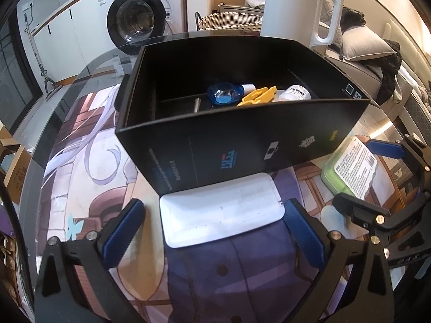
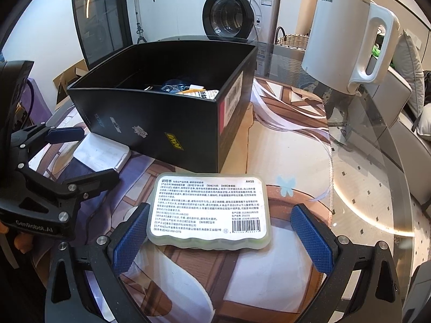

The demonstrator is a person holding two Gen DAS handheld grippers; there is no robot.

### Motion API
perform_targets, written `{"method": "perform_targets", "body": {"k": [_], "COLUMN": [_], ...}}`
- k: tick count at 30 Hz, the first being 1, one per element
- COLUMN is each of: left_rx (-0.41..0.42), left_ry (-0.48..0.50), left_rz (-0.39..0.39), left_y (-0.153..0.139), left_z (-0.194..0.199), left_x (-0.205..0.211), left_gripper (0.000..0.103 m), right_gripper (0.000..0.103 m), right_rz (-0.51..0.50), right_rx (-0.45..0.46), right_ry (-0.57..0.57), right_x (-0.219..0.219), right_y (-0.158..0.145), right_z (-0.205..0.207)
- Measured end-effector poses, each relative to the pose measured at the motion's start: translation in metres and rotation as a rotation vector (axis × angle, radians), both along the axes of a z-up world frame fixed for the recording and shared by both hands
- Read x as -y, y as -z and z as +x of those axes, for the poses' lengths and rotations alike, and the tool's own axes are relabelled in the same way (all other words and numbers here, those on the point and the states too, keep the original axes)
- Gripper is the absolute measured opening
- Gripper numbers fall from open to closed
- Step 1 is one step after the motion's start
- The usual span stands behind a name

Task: Organize rigid objects
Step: 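Lower the right gripper over the green tin while the left approaches the white power bank, then grasp the white power bank with the left gripper while the right grasps the green tin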

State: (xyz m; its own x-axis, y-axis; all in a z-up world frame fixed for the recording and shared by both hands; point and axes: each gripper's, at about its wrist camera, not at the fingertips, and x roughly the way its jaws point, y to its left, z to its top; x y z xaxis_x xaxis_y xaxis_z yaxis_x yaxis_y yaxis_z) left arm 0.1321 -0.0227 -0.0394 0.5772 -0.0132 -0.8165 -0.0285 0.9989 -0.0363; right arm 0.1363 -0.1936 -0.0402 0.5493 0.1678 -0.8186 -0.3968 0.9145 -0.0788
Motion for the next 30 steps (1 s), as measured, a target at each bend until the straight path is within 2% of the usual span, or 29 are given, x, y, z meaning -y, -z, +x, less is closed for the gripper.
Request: {"method": "perform_targets", "body": {"k": [5, 9, 20, 30], "left_rx": [0.002, 0.022, 0.037, 0.092], "left_ry": [-0.005, 0.016, 0.047, 0.075], "left_rz": [0.002, 0.0, -0.01, -0.001], "left_y": [0.0, -0.003, -0.004, -0.018], "left_z": [0.001, -0.003, -0.013, -0.025], "left_x": [0.001, 0.002, -0.001, 0.001], "left_gripper": [0.102, 0.09, 0.09, 0.09], "right_gripper": [0.102, 0.102, 0.102, 0.101], "right_rz": [-0.002, -0.001, 0.012, 0.016], "right_rx": [0.001, 0.001, 0.015, -0.001], "right_ry": [-0.002, -0.003, -0.01, -0.024], "right_x": [0.001, 0.002, 0.003, 0.0], "right_y": [0.0, 0.0, -0.004, -0.002], "right_z": [-0.001, -0.004, -0.009, -0.01]}}
